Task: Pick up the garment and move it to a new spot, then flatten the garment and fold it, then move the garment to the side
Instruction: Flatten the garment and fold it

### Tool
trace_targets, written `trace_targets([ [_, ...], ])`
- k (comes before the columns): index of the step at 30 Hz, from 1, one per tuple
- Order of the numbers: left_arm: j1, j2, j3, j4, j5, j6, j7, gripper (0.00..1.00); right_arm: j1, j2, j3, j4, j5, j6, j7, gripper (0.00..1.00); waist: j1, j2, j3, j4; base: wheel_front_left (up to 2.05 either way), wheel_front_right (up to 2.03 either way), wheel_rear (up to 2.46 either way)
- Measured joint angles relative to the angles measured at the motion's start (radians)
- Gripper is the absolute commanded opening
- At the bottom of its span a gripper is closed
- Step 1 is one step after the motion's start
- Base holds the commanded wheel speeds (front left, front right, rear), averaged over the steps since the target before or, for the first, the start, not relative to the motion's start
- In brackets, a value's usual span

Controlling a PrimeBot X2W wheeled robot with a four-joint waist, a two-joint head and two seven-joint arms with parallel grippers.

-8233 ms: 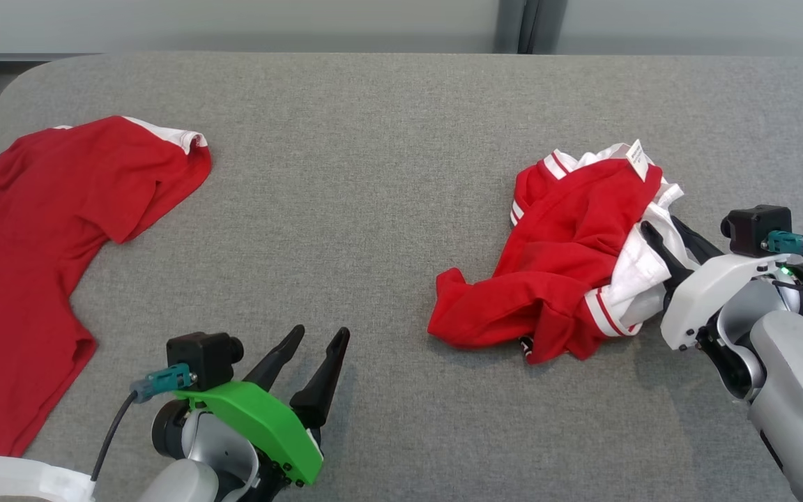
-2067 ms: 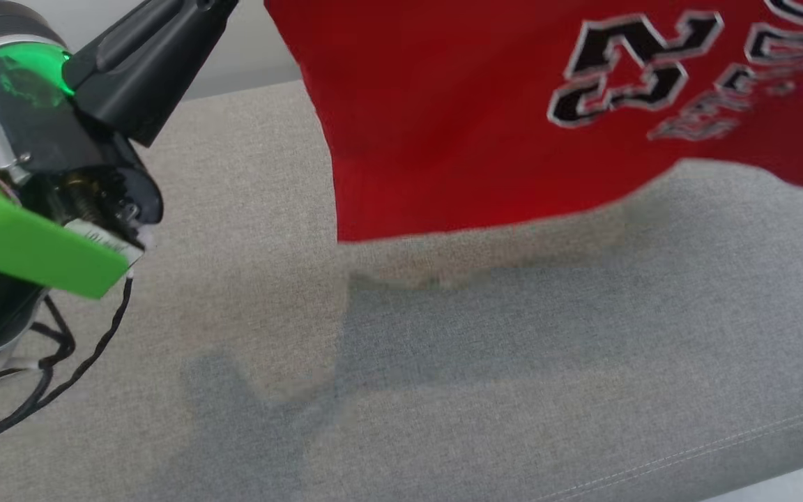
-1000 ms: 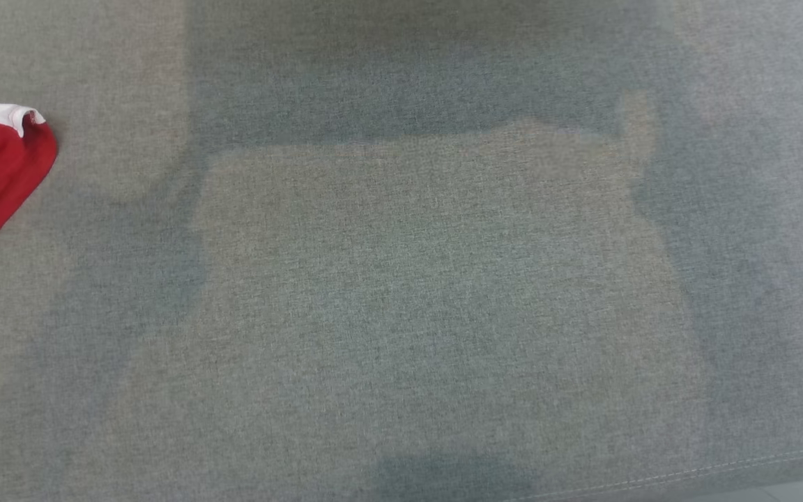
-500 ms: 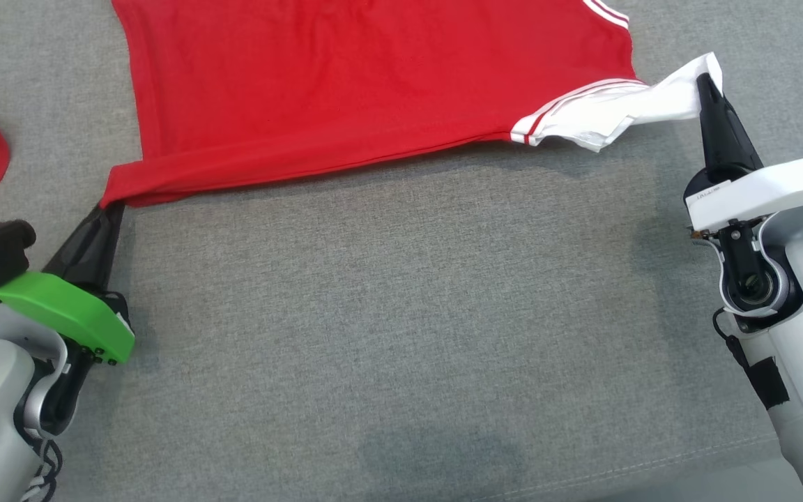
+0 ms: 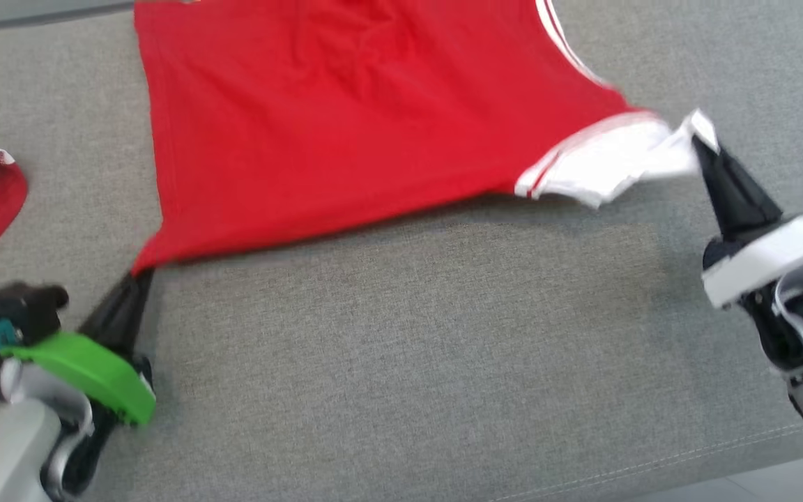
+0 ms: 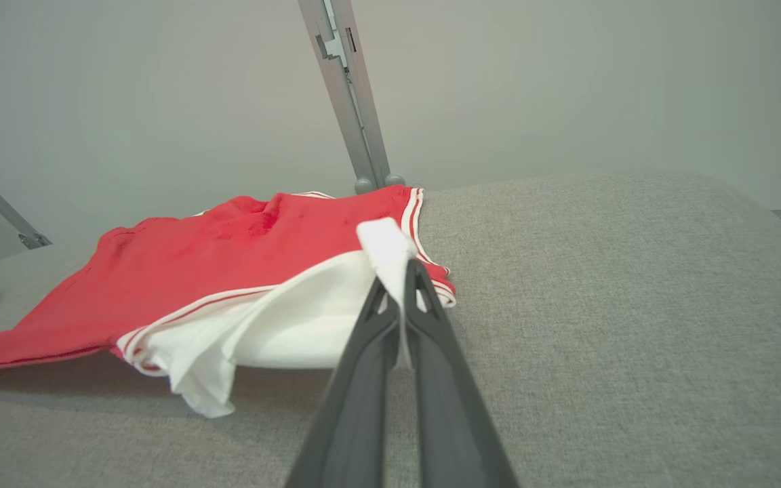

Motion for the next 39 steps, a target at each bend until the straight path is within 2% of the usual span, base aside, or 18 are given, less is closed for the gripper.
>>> trace_targets([
  [5, 0.150, 0.005, -0.020, -0.013, 0.003, 0.003, 0.000, 0.00, 0.114, -0.027, 0.040, 0.000, -0.041, 0.000, 0.002, 0.00, -0.0001, 0.0000, -0.048, 0.001, 0.00, 0.00, 0.00],
  [13, 0.287, -0.030, 0.053, -0.055, 0.012, 0.031, 0.000, 0.00, 0.274, -0.019, 0.086, 0.002, -0.045, -0.013, 0.012, 0.00, -0.0001, 0.0000, -0.107, 0.018, 0.00, 0.00, 0.00],
  [17, 0.332, -0.037, 0.103, -0.078, 0.017, 0.035, 0.000, 0.00, 0.310, -0.001, 0.099, -0.011, -0.032, -0.013, 0.022, 0.00, -0.0001, 0.0000, -0.114, 0.028, 0.00, 0.00, 0.00],
  [21, 0.340, -0.040, 0.150, -0.099, 0.030, 0.035, 0.000, 0.00, 0.319, -0.011, 0.107, -0.025, -0.040, -0.013, 0.027, 0.00, -0.0001, 0.0000, -0.109, 0.030, 0.00, 0.00, 0.00],
  [24, 0.343, -0.045, 0.161, -0.110, 0.043, 0.027, 0.000, 0.00, 0.317, -0.022, 0.134, -0.036, -0.071, -0.013, 0.039, 0.00, -0.0001, 0.0000, -0.105, 0.028, 0.00, 0.00, 0.00],
  [30, 0.348, -0.081, 0.150, -0.086, 0.054, 0.008, 0.000, 0.00, 0.305, -0.067, 0.228, -0.020, -0.218, -0.013, 0.060, 0.00, -0.0001, 0.0000, -0.101, 0.028, 0.00, 0.00, 0.00],
  [31, 0.351, -0.084, 0.149, -0.081, 0.058, 0.007, 0.000, 0.00, 0.303, -0.067, 0.239, -0.016, -0.233, -0.013, 0.060, 0.05, -0.0001, 0.0000, -0.101, 0.028, 0.00, 0.00, 0.00],
  [32, 0.355, -0.088, 0.150, -0.074, 0.059, 0.007, 0.000, 0.00, 0.301, -0.067, 0.250, -0.014, -0.246, -0.013, 0.060, 0.14, -0.0001, 0.0000, -0.100, 0.028, 0.00, 0.00, 0.00],
  [33, 0.360, -0.094, 0.151, -0.067, 0.060, 0.003, 0.000, 0.00, 0.298, -0.068, 0.259, -0.012, -0.261, -0.013, 0.060, 0.33, -0.0001, 0.0000, -0.099, 0.028, 0.00, 0.00, 0.00],
  [34, 0.366, -0.099, 0.151, -0.060, 0.060, 0.000, 0.000, 0.00, 0.293, -0.069, 0.267, -0.009, -0.280, -0.013, 0.060, 0.48, -0.0001, 0.0000, -0.099, 0.028, 0.00, 0.00, 0.00],
  [35, 0.369, -0.104, 0.151, -0.056, 0.060, 0.000, 0.000, 0.06, 0.287, -0.071, 0.275, -0.007, -0.294, -0.013, 0.060, 0.91, -0.0001, 0.0000, -0.098, 0.027, 0.00, 0.00, 0.00],
  [36, 0.370, -0.108, 0.152, -0.054, 0.060, -0.001, 0.000, 0.29, 0.283, -0.073, 0.279, -0.007, -0.305, -0.014, 0.060, 1.00, -0.0001, 0.0000, -0.097, 0.027, 0.00, 0.00, 0.00],
  [38, 0.370, -0.113, 0.160, -0.052, 0.063, -0.002, 0.000, 0.54, 0.277, -0.079, 0.290, -0.001, -0.333, -0.022, 0.058, 1.00, -0.0001, 0.0000, -0.096, 0.028, 0.00, 0.00, 0.00],
  [39, 0.370, -0.113, 0.165, -0.049, 0.065, -0.005, 0.000, 0.70, 0.276, -0.084, 0.292, 0.001, -0.346, -0.023, 0.055, 1.00, -0.0001, 0.0000, -0.096, 0.028, 0.00, 0.00, 0.00],
])
